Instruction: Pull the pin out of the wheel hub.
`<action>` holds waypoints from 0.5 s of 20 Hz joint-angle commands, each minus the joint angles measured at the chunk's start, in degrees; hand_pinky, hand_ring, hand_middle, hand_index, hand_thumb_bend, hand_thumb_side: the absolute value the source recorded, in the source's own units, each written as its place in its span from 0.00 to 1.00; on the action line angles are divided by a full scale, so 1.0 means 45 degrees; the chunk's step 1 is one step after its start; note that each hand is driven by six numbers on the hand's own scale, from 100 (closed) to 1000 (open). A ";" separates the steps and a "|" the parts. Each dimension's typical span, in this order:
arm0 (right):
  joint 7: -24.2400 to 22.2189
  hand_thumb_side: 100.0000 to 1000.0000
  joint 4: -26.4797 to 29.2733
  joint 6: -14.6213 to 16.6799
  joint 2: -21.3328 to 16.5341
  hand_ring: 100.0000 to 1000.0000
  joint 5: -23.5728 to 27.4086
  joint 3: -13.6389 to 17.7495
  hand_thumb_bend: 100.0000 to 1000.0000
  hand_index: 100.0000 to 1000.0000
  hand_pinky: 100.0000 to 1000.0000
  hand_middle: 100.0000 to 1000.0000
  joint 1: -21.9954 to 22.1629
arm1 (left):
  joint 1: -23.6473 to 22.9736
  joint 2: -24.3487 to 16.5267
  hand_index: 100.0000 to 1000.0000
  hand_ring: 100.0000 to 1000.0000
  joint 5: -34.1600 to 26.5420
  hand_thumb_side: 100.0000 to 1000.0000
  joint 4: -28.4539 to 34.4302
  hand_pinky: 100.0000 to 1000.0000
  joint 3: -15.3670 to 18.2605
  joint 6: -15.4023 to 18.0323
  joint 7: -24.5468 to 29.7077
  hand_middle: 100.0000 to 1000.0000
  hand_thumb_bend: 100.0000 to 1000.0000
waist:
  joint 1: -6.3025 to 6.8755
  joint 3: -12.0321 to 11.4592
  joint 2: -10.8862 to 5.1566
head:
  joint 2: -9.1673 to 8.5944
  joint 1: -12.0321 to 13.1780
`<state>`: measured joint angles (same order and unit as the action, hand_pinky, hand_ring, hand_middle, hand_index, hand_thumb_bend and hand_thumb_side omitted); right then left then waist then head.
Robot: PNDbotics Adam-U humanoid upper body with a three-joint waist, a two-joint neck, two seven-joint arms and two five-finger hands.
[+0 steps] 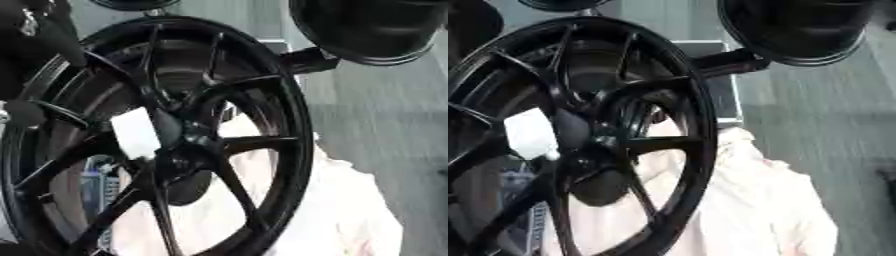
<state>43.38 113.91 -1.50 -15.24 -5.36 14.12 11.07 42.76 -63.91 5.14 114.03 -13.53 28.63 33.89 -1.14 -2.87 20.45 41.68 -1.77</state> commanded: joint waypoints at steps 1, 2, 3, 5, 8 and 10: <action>-0.0051 0.41 0.0152 0.0023 -0.0153 0.59 0.0064 0.0074 0.00 0.65 0.55 0.54 -0.0019 | 0.0355 -0.0208 0.75 0.65 0.0045 0.00 0.0124 0.77 -0.0077 0.0033 0.0355 0.62 0.50 | 0.0046 -0.0006 -0.0252 | -0.0127 -0.0020; -0.0057 0.41 0.0152 0.0022 -0.0154 0.59 0.0069 0.0070 0.00 0.65 0.55 0.54 -0.0023 | 0.0442 -0.0188 0.76 0.66 0.0127 0.00 0.0124 0.77 -0.0181 0.0003 0.0478 0.63 0.50 | 0.0057 0.0002 -0.0253 | -0.0129 -0.0026; -0.0062 0.41 0.0152 0.0022 -0.0158 0.59 0.0073 0.0066 0.00 0.65 0.55 0.54 -0.0028 | 0.0531 -0.0162 0.77 0.69 0.0215 0.00 0.0124 0.78 -0.0307 -0.0024 0.0613 0.65 0.51 | 0.0069 0.0012 -0.0255 | -0.0137 -0.0030; -0.0077 0.41 0.0152 0.0018 -0.0173 0.59 0.0086 0.0053 0.00 0.65 0.55 0.54 -0.0041 | 0.0767 -0.0074 0.79 0.71 0.0442 0.00 0.0124 0.79 -0.0643 -0.0039 0.0964 0.67 0.54 | 0.0094 0.0034 -0.0260 | -0.0158 -0.0042; -0.0101 0.41 0.0152 0.0017 -0.0201 0.59 0.0097 0.0039 0.00 0.65 0.55 0.54 -0.0051 | 0.1181 0.0129 0.80 0.73 0.0640 0.00 0.0124 0.80 -0.1134 -0.0104 0.1459 0.69 0.57 | 0.0129 0.0061 -0.0271 | -0.0165 -0.0031; -0.0115 0.41 0.0152 0.0014 -0.0208 0.59 0.0107 0.0030 0.00 0.65 0.55 0.54 -0.0060 | 0.1431 0.0257 0.81 0.74 0.0724 0.00 0.0124 0.80 -0.1485 -0.0222 0.1751 0.70 0.58 | 0.0152 0.0077 -0.0269 | -0.0180 -0.0024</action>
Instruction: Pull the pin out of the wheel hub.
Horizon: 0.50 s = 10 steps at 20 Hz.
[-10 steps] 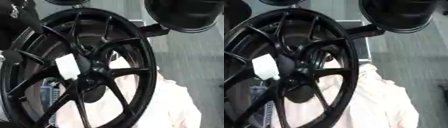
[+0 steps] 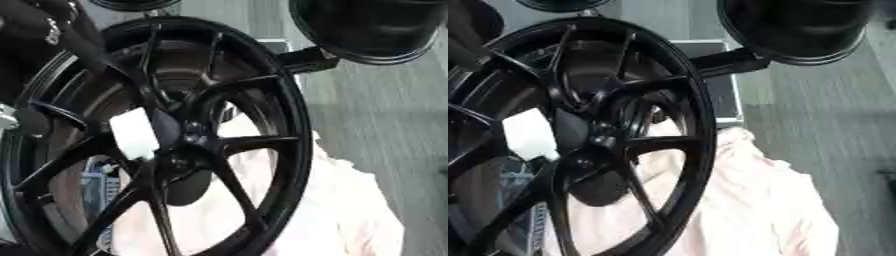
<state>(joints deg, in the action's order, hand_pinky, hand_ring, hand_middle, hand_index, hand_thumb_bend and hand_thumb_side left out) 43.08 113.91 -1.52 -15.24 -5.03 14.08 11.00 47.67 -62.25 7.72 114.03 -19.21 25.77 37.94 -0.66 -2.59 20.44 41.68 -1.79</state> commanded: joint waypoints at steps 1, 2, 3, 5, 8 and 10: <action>-0.0054 0.41 0.0152 0.0015 -0.0206 0.59 0.0040 0.0037 0.00 0.65 0.55 0.54 -0.0052 | 0.0455 -0.0051 0.81 0.74 0.0196 0.00 0.0124 0.80 -0.0398 0.0342 0.0988 0.71 0.59 | 0.0053 0.0025 -0.0264 | -0.0191 -0.0024; -0.0059 0.41 0.0152 0.0014 -0.0201 0.59 0.0049 0.0034 0.00 0.65 0.55 0.54 -0.0060 | 0.0579 0.0017 0.81 0.74 0.0260 0.00 0.0124 0.80 -0.0567 0.0272 0.1111 0.70 0.59 | 0.0061 0.0036 -0.0259 | -0.0201 -0.0033; -0.0066 0.41 0.0152 0.0012 -0.0196 0.59 0.0058 0.0029 0.00 0.65 0.55 0.54 -0.0065 | 0.0708 0.0089 0.81 0.74 0.0347 0.00 0.0124 0.80 -0.0714 0.0213 0.1202 0.70 0.61 | 0.0067 0.0044 -0.0254 | -0.0209 -0.0041; -0.0089 0.41 0.0152 0.0007 -0.0184 0.59 0.0078 0.0015 0.00 0.65 0.55 0.54 -0.0075 | 0.0948 0.0250 0.80 0.74 0.0548 0.00 0.0124 0.80 -0.1009 0.0136 0.1309 0.69 0.62 | 0.0074 0.0055 -0.0239 | -0.0219 -0.0051; -0.0120 0.41 0.0152 -0.0003 -0.0147 0.59 0.0117 -0.0006 0.00 0.65 0.55 0.54 -0.0096 | 0.1221 0.0482 0.79 0.73 0.0895 0.00 0.0124 0.79 -0.1353 -0.0060 0.1227 0.68 0.62 | 0.0080 0.0049 -0.0201 | -0.0227 -0.0069; -0.0137 0.41 0.0152 -0.0007 -0.0130 0.59 0.0133 -0.0012 0.00 0.65 0.55 0.54 -0.0103 | 0.1300 0.0582 0.79 0.73 0.1052 0.00 0.0124 0.79 -0.1545 -0.0157 0.1202 0.68 0.62 | 0.0080 0.0041 -0.0185 | -0.0225 -0.0078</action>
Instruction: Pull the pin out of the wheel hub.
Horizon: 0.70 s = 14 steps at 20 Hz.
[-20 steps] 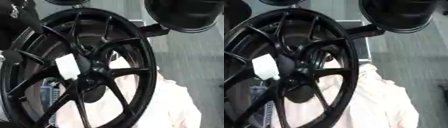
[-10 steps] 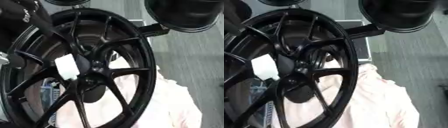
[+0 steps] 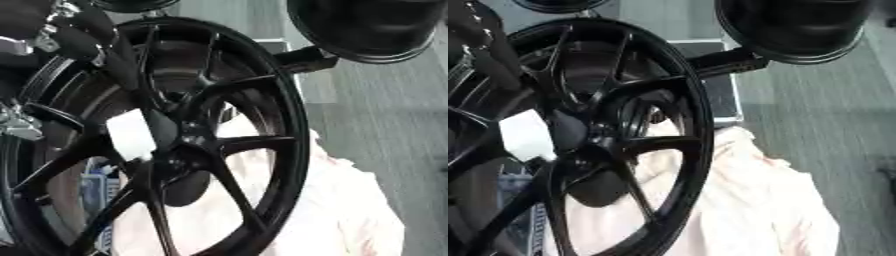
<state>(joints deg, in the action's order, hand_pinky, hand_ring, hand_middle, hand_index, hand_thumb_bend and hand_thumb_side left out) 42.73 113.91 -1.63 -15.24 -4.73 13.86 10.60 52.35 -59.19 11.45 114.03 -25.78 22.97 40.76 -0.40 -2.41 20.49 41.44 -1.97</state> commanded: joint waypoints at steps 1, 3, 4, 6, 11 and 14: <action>-0.0064 0.41 0.0152 0.0018 -0.0127 0.59 0.0070 0.0036 0.00 0.65 0.55 0.54 -0.0014 | 0.0275 -0.0076 0.79 0.73 0.0268 0.00 0.0124 0.79 -0.0133 0.0440 0.0560 0.68 0.62 | 0.0024 -0.0002 -0.0193 | -0.0172 -0.0040; -0.0067 0.41 0.0152 0.0018 -0.0125 0.59 0.0073 0.0037 0.00 0.65 0.55 0.54 -0.0014 | 0.0287 -0.0057 0.79 0.73 0.0316 0.00 0.0124 0.79 -0.0179 0.0417 0.0533 0.68 0.62 | 0.0023 -0.0004 -0.0191 | -0.0172 -0.0042; -0.0078 0.41 0.0152 0.0019 -0.0103 0.59 0.0087 0.0024 0.00 0.65 0.55 0.54 -0.0042 | 0.0225 -0.0006 0.77 0.69 0.0294 0.00 0.0124 0.78 -0.0281 0.0356 0.0585 0.64 0.59 | 0.0022 0.0005 -0.0146 | -0.0154 -0.0049; -0.0102 0.41 0.0152 0.0019 -0.0060 0.59 0.0117 0.0007 0.00 0.65 0.55 0.54 -0.0084 | 0.0192 0.0105 0.77 0.68 0.0243 0.00 0.0124 0.78 -0.0484 0.0107 0.0745 0.62 0.59 | 0.0017 0.0010 -0.0099 | -0.0134 -0.0053; -0.0159 0.41 0.0152 0.0016 0.0055 0.59 0.0187 -0.0020 0.00 0.65 0.55 0.54 -0.0146 | 0.0226 0.0382 0.77 0.67 0.0177 0.00 0.0124 0.77 -0.0719 -0.0423 0.0918 0.62 0.58 | -0.0010 0.0025 -0.0037 | -0.0188 -0.0032; -0.0187 0.41 0.0152 0.0016 0.0118 0.59 0.0217 -0.0029 0.00 0.65 0.55 0.54 -0.0154 | 0.0215 0.0531 0.77 0.67 0.0351 0.00 0.0124 0.77 -0.0837 -0.0730 0.0931 0.64 0.57 | -0.0033 0.0045 -0.0013 | -0.0199 -0.0019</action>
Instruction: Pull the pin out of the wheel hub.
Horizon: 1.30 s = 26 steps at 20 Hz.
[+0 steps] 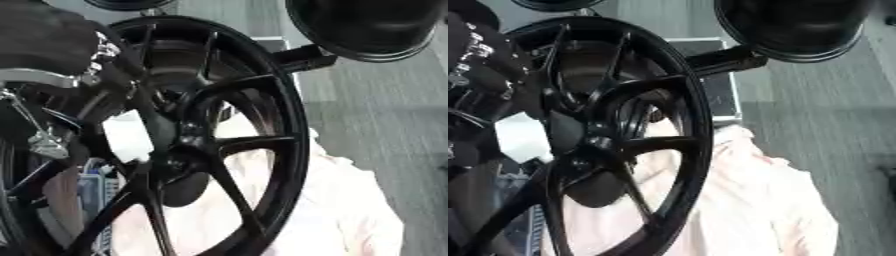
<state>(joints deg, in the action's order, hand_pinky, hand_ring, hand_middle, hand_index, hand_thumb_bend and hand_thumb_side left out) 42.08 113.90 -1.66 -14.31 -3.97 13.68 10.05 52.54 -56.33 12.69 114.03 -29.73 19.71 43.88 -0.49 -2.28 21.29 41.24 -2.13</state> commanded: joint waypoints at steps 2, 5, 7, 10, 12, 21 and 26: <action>-0.0053 0.41 0.0153 0.0023 -0.0060 0.59 0.0064 0.0008 0.00 0.65 0.55 0.54 -0.0037 | 0.0161 -0.0020 0.78 0.68 0.0166 0.00 0.0125 0.77 -0.0043 -0.0203 0.0242 0.65 0.56 | -0.0022 0.0028 -0.0180 | -0.0158 0.0030; -0.0076 0.41 0.0153 0.0025 -0.0025 0.59 0.0093 -0.0002 0.00 0.65 0.55 0.54 -0.0051 | 0.0180 0.0093 0.77 0.67 0.0248 0.00 0.0125 0.77 -0.0136 -0.0391 0.0302 0.64 0.55 | -0.0031 0.0031 -0.0167 | -0.0161 0.0048; -0.0087 0.41 0.0153 0.0028 -0.0004 0.59 0.0107 -0.0004 0.00 0.65 0.55 0.54 -0.0061 | 0.0170 0.0142 0.77 0.66 0.0260 0.00 0.0125 0.76 -0.0164 -0.0475 0.0346 0.64 0.54 | -0.0035 0.0029 -0.0158 | -0.0162 0.0052; -0.0092 0.41 0.0153 0.0028 0.0031 0.59 0.0130 -0.0003 0.00 0.65 0.55 0.54 -0.0076 | 0.0157 0.0201 0.76 0.65 0.0190 0.00 0.0125 0.76 -0.0201 -0.0569 0.0413 0.62 0.53 | -0.0040 0.0037 -0.0148 | -0.0180 0.0058; -0.0097 0.41 0.0153 0.0032 0.0049 0.59 0.0137 -0.0003 0.00 0.65 0.55 0.54 -0.0077 | 0.0172 0.0235 0.76 0.65 0.0168 0.00 0.0125 0.76 -0.0200 -0.0612 0.0464 0.62 0.53 | -0.0046 0.0044 -0.0143 | -0.0231 -0.0023; -0.0127 0.41 0.0153 0.0037 0.0111 0.59 0.0180 -0.0009 0.00 0.65 0.55 0.54 -0.0085 | 0.0198 0.0292 0.76 0.66 0.0120 0.00 0.0125 0.77 -0.0292 -0.0680 0.0886 0.64 0.57 | -0.0063 0.0071 -0.0142 | -0.0581 -0.0165; -0.0147 0.41 0.0153 0.0019 0.0125 0.59 0.0212 -0.0025 0.00 0.65 0.55 0.54 -0.0066 | 0.0314 0.0335 0.74 0.63 -0.0249 0.00 0.0125 0.76 -0.0315 -0.0889 0.1327 0.59 0.53 | -0.0052 0.0062 -0.0159 | -0.0547 -0.0156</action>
<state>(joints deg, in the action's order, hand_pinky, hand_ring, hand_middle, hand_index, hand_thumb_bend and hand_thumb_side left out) 41.50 113.90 -1.62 -13.31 -3.34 13.39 9.63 53.04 -54.29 12.32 114.03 -31.59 15.04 48.40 -0.79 -2.02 21.55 39.27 -2.74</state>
